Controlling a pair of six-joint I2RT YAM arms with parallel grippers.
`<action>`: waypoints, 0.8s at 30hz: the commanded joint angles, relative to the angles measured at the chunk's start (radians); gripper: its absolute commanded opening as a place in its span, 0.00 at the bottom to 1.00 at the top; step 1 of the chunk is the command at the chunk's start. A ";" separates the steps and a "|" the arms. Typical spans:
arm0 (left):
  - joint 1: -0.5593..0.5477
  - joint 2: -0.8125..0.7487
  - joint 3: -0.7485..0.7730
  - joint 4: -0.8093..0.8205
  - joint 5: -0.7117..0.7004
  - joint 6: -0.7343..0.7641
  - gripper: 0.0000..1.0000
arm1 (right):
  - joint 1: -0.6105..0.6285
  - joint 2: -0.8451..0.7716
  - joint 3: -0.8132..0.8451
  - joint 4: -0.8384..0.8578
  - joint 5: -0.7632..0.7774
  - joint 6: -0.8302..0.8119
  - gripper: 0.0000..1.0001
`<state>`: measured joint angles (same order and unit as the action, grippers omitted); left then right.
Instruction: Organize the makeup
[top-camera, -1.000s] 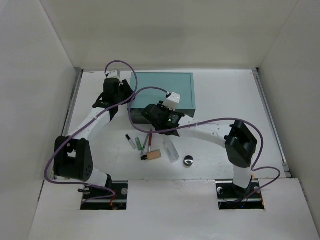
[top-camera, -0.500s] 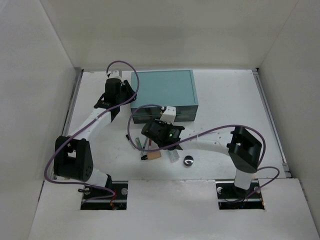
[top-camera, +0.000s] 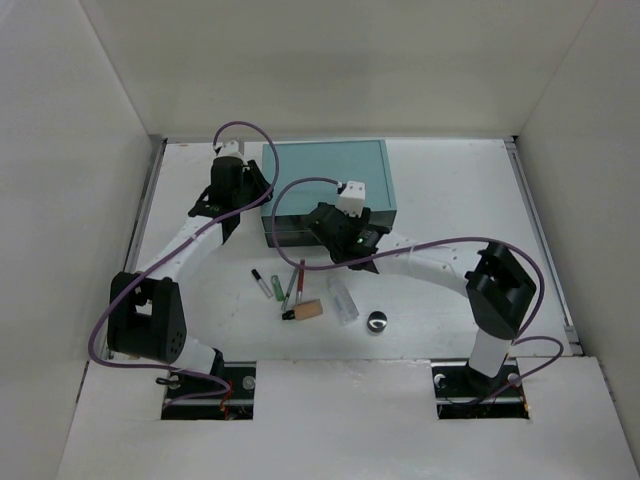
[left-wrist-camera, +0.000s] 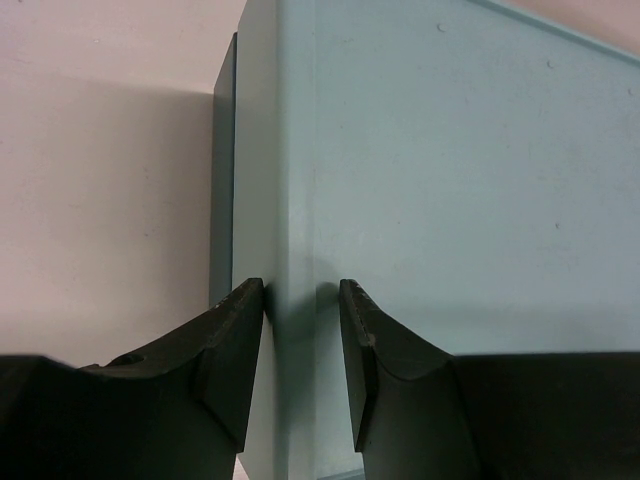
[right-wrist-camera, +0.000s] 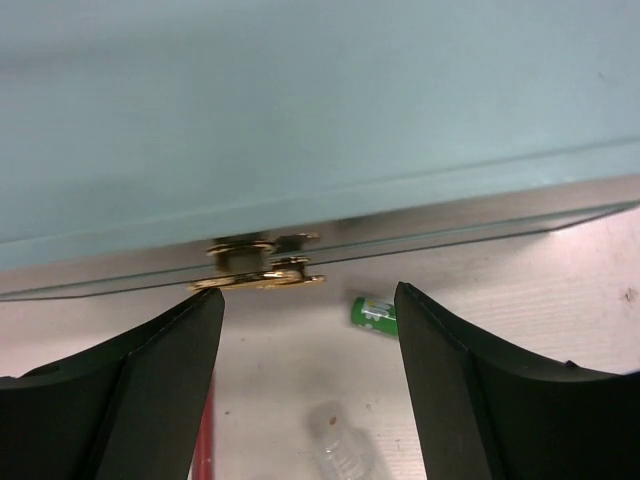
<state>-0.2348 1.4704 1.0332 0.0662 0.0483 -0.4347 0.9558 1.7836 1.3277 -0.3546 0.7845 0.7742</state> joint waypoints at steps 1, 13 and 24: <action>-0.022 0.007 -0.018 -0.057 0.016 0.019 0.19 | -0.004 -0.020 0.062 0.126 -0.010 -0.105 0.75; -0.033 0.008 -0.013 -0.059 0.016 0.021 0.19 | -0.021 0.045 0.146 0.155 -0.054 -0.168 0.67; -0.034 0.014 -0.007 -0.068 0.007 0.021 0.18 | -0.044 0.059 0.117 0.140 -0.048 -0.138 0.61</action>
<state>-0.2478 1.4704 1.0332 0.0696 0.0284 -0.4320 0.9386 1.8286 1.4254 -0.2867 0.7147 0.6170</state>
